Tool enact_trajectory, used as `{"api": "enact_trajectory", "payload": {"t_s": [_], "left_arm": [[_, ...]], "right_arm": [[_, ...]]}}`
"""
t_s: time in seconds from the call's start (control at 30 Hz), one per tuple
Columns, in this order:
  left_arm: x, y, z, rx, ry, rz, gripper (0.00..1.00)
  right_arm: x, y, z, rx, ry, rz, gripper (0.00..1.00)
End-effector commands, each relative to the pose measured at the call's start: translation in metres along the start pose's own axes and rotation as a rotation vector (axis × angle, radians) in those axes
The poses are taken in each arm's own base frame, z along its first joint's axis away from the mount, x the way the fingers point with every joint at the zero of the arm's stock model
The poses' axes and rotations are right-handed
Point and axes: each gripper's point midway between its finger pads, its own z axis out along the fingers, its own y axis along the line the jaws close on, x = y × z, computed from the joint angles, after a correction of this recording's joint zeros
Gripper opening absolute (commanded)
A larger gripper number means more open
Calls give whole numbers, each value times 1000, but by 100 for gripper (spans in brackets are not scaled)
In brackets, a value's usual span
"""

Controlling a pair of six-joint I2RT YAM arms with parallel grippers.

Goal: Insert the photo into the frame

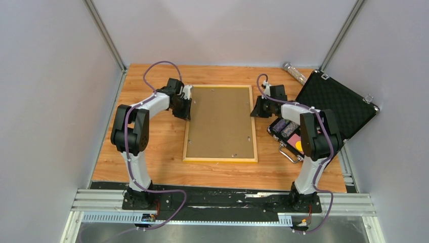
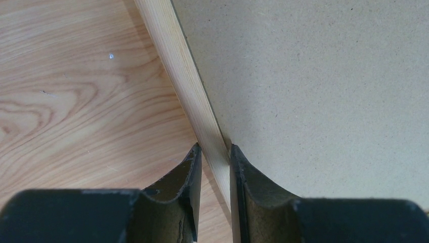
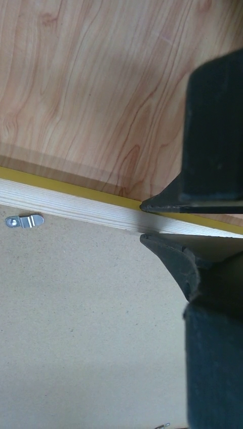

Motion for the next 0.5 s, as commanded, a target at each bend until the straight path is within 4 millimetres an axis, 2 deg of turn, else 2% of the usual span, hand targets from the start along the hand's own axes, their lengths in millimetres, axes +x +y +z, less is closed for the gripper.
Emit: {"api": "enact_trajectory", "payload": {"t_s": [0.0, 0.2, 0.37, 0.47], "left_arm": [[37, -11, -4, 58, 115, 30, 1], [58, -17, -14, 100, 179, 60, 0], [72, -25, -22, 144, 204, 70, 0], [75, -26, -27, 149, 205, 87, 0]], "right_arm": [[38, 13, -3, -78, 144, 10, 0], [68, 22, -18, -130, 224, 26, 0], [76, 27, -32, -150, 235, -3, 1], [79, 31, -40, -160, 228, -21, 7]]}}
